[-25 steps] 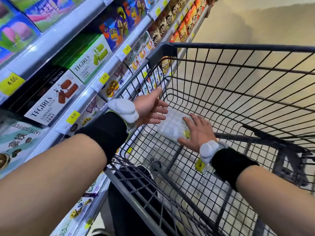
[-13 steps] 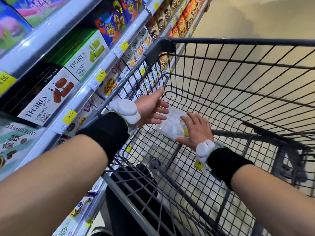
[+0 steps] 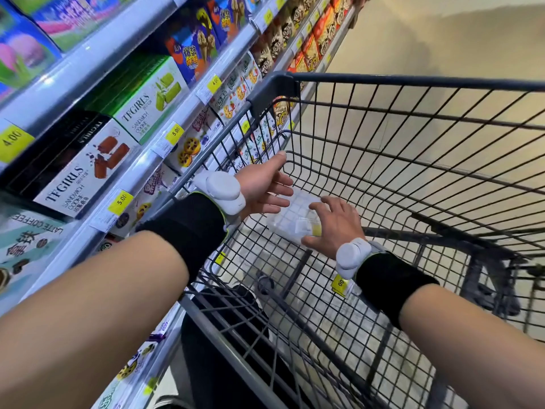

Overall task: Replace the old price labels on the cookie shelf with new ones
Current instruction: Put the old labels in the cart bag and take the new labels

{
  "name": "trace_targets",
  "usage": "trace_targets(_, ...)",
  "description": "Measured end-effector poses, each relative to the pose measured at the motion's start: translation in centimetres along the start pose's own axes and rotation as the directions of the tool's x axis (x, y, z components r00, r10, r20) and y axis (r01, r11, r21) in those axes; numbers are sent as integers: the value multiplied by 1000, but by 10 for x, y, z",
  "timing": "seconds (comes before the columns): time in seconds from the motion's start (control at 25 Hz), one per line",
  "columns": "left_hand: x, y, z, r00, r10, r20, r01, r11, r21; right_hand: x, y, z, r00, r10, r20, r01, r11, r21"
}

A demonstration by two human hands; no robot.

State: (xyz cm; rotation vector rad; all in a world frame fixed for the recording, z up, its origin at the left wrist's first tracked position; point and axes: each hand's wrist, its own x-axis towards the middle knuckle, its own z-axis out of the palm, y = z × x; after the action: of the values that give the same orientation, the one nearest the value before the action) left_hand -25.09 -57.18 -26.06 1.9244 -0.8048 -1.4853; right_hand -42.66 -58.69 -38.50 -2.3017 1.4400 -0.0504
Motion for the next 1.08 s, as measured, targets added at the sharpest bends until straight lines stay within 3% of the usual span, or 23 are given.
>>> trace_targets(0.52,-4,14,55,993,19,113,-27,998,64,-40,53,-26,993,115,-4,-113,985,130)
trace_targets(1.08,6,-16,82,982,-88,168,65,988,138,-74,86,41,945,273,178,-292,952,89)
